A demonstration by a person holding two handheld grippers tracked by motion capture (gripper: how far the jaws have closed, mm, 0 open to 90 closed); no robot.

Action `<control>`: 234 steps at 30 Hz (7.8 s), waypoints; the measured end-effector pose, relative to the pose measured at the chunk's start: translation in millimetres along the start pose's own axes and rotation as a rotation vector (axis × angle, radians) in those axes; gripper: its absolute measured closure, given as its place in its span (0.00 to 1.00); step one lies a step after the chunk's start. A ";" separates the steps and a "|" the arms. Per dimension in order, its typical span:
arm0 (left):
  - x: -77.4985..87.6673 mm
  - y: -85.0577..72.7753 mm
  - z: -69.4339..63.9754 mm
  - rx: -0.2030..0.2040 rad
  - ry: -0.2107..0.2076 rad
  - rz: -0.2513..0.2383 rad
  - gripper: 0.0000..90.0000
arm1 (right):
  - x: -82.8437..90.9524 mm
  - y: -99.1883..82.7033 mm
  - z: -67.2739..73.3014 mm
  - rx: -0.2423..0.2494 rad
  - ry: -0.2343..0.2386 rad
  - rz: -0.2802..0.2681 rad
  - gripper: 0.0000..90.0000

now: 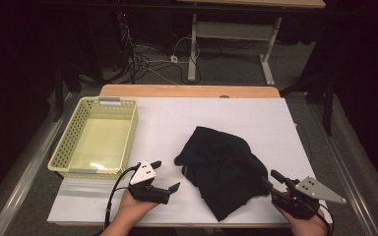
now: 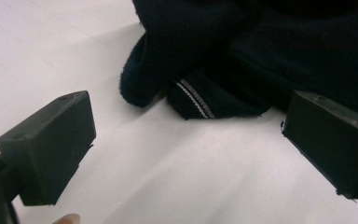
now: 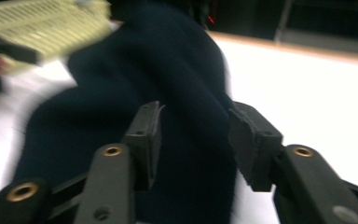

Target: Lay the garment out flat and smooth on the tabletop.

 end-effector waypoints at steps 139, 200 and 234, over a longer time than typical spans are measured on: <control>8.3 -3.2 -2.0 0.019 -0.012 -0.068 0.04 | -42.0 -14.9 46.6 0.164 0.009 0.178 0.36; -43.8 37.0 -135.3 -0.174 -0.307 0.156 0.92 | 7.6 25.5 9.6 0.094 -0.071 -0.084 0.94; -63.4 110.9 -104.6 -0.200 -0.141 0.073 0.35 | -13.5 19.5 53.7 0.077 0.068 -0.047 0.58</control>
Point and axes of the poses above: each handheld gripper's, and its own axes: x roughly backward along the jaws, y roughly out of its top, z roughly to its left, the point moved 3 cm from there along -x, roughly forward along the jaws, and after that the axes turned 14 degrees about -x, right-handed, at the moved point
